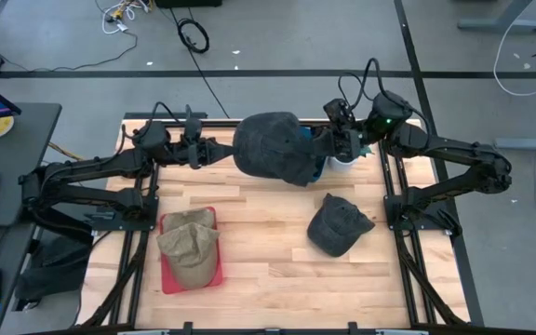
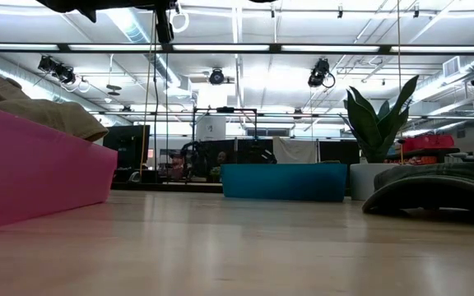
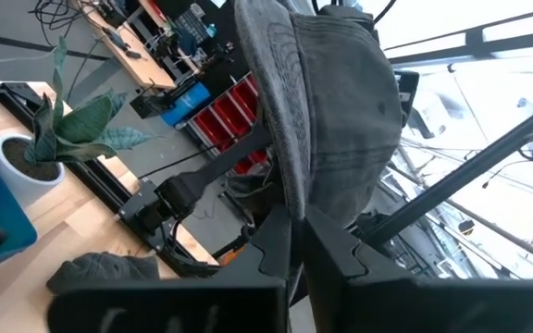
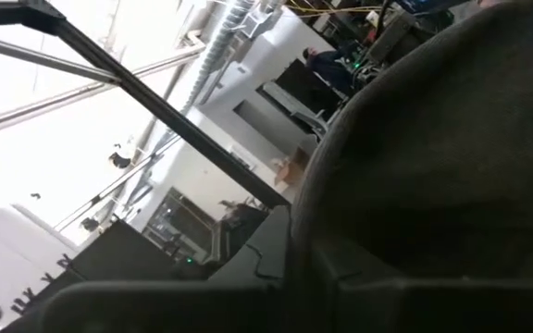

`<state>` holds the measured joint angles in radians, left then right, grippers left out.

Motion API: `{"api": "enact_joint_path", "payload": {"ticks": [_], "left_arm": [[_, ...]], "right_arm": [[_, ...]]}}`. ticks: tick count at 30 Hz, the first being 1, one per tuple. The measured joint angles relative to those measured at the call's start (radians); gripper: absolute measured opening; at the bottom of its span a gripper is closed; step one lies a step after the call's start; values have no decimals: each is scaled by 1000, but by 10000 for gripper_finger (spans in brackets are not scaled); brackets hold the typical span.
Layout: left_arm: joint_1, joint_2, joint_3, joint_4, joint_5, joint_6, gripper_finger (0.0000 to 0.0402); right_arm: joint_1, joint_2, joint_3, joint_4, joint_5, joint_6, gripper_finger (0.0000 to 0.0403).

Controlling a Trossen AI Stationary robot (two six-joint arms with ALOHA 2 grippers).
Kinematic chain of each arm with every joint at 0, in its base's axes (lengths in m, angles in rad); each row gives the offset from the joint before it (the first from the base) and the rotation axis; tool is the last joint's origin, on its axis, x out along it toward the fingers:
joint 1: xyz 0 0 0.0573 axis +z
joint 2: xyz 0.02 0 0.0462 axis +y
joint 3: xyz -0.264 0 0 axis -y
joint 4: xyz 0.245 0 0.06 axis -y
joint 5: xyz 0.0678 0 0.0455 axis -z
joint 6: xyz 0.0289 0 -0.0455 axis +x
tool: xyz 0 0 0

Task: Pick & Place hat
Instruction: Put the left black cap into the blue bin

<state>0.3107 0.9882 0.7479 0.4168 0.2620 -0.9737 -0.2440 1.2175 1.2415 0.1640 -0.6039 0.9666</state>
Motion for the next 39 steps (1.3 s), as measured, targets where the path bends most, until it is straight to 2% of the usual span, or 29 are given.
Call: {"api": "enact_joint_path", "payload": {"ticks": [9,15,21,29,39], "left_arm": [[1,0,0,-9,-79,125,82],[1,0,-1,-129,-219,184,140],[1,0,-1,-154,-238,211,182],[1,0,-1,-154,-254,214,187],[0,-3,-1,-151,-257,283,186]], "right_arm": [[-5,-1,0,40,52,78,6],[-25,-6,0,36,102,115,6],[-79,-6,0,-59,186,121,6],[-172,21,0,-195,280,68,6],[-276,155,0,-236,259,61,6]]}}
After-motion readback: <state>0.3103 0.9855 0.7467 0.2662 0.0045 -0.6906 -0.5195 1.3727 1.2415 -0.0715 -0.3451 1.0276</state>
